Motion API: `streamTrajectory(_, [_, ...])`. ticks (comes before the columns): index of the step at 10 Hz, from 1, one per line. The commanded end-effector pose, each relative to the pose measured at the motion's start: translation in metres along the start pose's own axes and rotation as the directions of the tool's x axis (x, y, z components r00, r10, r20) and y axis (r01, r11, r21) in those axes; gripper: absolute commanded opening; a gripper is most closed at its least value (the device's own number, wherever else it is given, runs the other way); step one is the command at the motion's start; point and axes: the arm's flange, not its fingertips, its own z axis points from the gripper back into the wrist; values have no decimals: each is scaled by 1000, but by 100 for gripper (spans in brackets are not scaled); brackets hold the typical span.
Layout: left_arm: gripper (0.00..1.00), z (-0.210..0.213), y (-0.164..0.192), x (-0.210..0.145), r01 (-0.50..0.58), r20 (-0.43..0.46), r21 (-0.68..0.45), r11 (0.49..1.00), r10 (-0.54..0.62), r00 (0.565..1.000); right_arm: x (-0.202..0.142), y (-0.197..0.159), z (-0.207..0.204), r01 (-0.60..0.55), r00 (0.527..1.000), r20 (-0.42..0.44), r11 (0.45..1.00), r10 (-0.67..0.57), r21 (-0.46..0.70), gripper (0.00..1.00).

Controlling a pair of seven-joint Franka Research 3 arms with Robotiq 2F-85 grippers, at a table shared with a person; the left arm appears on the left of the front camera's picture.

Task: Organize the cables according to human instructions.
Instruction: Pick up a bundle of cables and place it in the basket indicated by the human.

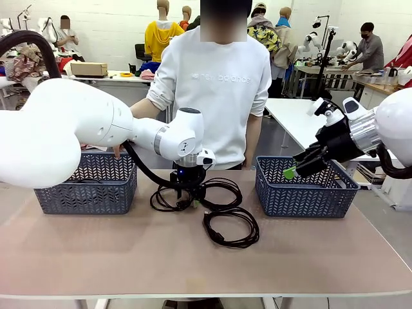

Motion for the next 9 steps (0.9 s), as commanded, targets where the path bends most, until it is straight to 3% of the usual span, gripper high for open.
streamTrajectory(1, [62,4,1,1,-13,-11,19,1000,13,1000,0,-1,-1,3,1000,17,1000,-3,14,100])
streamTrajectory(7, [2,5,2,-1,-43,-1,-11,999,43,999,0,-1,-1,3,1000,17,1000,-3,14,100])
streamTrajectory(9, [0,6,4,-4,-79,1,-21,997,79,997,0,-1,-1,3,1000,17,1000,-3,14,100])
